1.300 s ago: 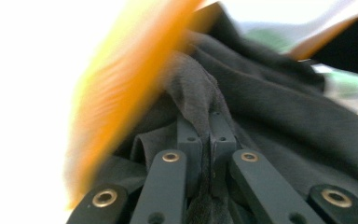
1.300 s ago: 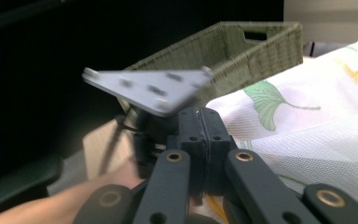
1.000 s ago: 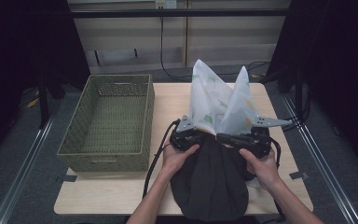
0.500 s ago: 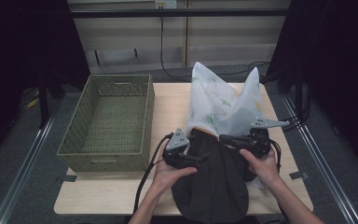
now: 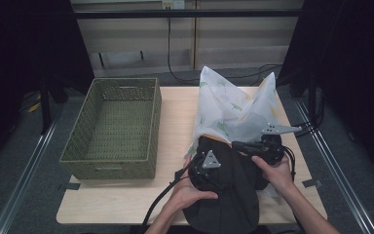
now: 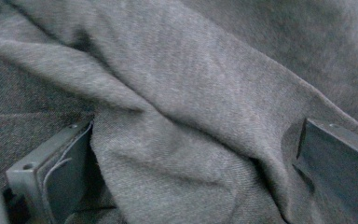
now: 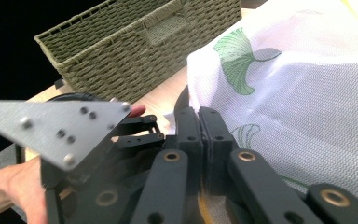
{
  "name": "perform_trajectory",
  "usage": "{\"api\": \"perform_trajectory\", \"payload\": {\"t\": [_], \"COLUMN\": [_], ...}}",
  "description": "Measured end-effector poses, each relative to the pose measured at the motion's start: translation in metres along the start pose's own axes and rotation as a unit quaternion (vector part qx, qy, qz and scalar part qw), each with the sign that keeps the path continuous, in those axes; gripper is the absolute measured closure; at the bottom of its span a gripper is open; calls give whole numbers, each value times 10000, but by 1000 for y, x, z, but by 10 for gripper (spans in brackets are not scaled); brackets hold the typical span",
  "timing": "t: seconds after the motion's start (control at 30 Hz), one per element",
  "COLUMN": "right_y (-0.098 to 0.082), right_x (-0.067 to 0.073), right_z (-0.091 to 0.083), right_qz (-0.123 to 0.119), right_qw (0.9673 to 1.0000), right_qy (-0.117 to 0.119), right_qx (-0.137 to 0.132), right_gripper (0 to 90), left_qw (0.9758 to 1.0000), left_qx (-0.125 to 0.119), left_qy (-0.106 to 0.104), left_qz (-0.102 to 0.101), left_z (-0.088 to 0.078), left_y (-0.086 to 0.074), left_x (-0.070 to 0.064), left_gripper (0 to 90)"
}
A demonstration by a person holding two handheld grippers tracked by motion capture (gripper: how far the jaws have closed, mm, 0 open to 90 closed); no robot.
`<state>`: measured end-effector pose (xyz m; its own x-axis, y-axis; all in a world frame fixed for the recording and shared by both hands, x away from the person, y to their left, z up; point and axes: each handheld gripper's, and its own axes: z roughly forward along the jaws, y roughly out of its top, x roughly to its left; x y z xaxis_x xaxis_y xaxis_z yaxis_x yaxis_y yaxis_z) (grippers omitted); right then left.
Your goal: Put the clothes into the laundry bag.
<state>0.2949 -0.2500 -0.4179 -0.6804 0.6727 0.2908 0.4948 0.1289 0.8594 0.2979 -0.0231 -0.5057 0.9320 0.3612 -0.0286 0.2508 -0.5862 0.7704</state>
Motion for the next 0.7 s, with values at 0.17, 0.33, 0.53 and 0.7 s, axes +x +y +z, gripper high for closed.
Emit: {"api": "perform_trajectory", "payload": {"t": [0.17, 0.33, 0.53, 0.7], "right_y": [-1, -3, -9, -12], "right_x": [0, 0, -3, -6], "right_z": [-2, -5, 0, 5], "right_qz": [-110, -325, -510, -444], "right_qw": [9998, 9986, 9947, 9943], "right_qy": [-134, -349, -720, -720], "right_qx": [51, 207, 529, 649], "right_gripper": [802, 666, 669, 877], "left_qw": [9987, 9990, 9988, 9992], "left_qx": [349, 298, 101, -157], "left_qy": [236, 273, 468, 233], "left_qz": [295, 193, 74, -298], "left_z": [7, 0, -4, -6], "left_y": [0, -2, -4, -4], "left_x": [-6, 3, 11, 20], "left_gripper": [0, 180, 547, 724]}}
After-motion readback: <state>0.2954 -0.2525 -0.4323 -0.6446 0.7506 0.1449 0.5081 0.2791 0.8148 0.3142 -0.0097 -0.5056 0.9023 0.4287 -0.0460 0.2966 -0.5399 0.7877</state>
